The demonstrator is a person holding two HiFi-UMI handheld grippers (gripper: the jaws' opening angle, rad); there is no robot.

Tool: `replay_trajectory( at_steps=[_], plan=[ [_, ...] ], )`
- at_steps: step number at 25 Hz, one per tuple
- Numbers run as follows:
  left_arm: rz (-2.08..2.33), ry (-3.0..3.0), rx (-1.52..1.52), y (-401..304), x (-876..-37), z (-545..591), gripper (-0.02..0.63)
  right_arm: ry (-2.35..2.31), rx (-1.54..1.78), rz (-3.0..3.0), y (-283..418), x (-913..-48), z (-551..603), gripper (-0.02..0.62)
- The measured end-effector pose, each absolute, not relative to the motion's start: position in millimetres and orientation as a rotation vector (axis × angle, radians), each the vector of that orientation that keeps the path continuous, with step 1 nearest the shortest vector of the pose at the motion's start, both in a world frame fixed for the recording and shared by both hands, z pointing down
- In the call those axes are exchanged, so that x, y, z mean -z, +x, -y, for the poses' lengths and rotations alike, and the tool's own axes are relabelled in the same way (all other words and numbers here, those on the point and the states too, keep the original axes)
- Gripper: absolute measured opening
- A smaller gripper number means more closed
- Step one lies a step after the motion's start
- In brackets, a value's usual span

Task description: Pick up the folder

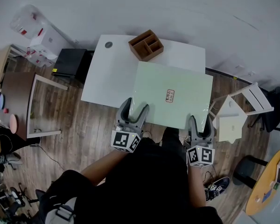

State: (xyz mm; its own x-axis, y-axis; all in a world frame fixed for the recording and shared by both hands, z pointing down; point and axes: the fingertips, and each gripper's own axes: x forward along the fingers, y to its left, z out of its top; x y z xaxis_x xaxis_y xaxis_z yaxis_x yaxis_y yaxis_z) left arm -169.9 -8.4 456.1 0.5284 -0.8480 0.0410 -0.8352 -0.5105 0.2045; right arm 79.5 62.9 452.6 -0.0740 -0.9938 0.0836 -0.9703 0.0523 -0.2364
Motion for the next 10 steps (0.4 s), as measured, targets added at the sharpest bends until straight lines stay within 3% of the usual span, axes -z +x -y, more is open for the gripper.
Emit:
replay_trajectory(
  at_steps=[10],
  plan=[
    [1.426, 2.567, 0.072, -163.7, -459.9, 14.0, 0.314, -2.077, 0.382, -2.189, 86.4, -458.4, -58.0, 0.327]
  ],
)
